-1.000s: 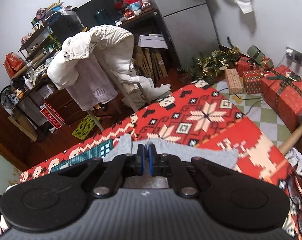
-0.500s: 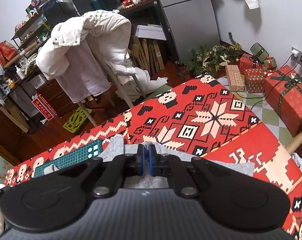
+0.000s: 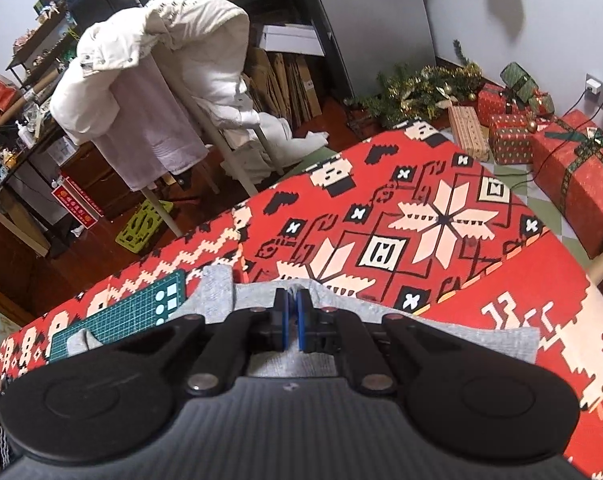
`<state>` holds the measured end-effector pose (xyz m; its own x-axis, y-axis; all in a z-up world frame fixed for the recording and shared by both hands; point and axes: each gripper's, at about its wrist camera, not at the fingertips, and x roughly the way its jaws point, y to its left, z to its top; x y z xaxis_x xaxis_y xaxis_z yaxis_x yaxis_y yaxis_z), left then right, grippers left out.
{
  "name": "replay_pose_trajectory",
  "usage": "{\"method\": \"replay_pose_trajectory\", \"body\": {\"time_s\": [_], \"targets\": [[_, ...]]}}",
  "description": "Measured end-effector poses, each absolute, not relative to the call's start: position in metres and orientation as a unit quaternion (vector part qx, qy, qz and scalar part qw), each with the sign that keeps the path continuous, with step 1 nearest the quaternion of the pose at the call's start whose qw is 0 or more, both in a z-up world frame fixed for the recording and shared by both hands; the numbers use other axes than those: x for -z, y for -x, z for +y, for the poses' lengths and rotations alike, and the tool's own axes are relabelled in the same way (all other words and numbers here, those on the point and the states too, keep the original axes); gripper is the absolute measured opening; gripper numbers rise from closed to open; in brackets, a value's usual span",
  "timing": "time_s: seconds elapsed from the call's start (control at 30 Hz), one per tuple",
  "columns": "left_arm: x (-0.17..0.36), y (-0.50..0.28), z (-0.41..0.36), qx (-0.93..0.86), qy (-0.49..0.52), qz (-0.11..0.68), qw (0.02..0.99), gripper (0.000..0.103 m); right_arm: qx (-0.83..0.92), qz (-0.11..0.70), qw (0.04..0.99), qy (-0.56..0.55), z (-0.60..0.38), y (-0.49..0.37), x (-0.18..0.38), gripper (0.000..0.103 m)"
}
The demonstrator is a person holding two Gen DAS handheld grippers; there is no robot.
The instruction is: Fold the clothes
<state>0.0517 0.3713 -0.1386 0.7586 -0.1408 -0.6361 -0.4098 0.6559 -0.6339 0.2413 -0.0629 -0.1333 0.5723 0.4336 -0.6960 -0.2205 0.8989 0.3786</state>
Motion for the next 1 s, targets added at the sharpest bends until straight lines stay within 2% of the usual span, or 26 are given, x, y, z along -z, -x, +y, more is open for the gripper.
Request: {"method": "replay_pose_trajectory", "body": {"time_s": [0.43,0.5,0.67,0.73,0.8,1.0], "targets": [[0.147,-0.056,0.373,-0.102,0.409,0.336,0.842,0.005,-0.179,0.438,0.874,-0.115,-0.050,-0.260,0.154,0.005],[0.147,-0.055,0.375,-0.105,0.412,0.330,0.842,0.005,-0.175,0.436,0.875,-0.117,-0.049,-0.262,0.156,0.011],[0.139,-0.052,0.372,-0.095,0.402,0.325,0.851,0.005,-0.172,0.427,0.879,-0.124,-0.051,-0.261,0.153,0.012],[0.135,-0.052,0.368,-0.081,0.384,0.327,0.860,0.010,-0.179,0.423,0.879,-0.127,-0.054,-0.256,0.147,0.012],[0.132,-0.053,0.362,-0.066,0.361,0.330,0.870,0.028,-0.192,0.419,0.880,-0.119,-0.053,-0.247,0.141,0.012],[0.135,-0.063,0.343,-0.048,0.239,0.357,0.901,0.028,-0.212,0.411,0.883,-0.080,-0.046,-0.227,0.131,0.013]]}}
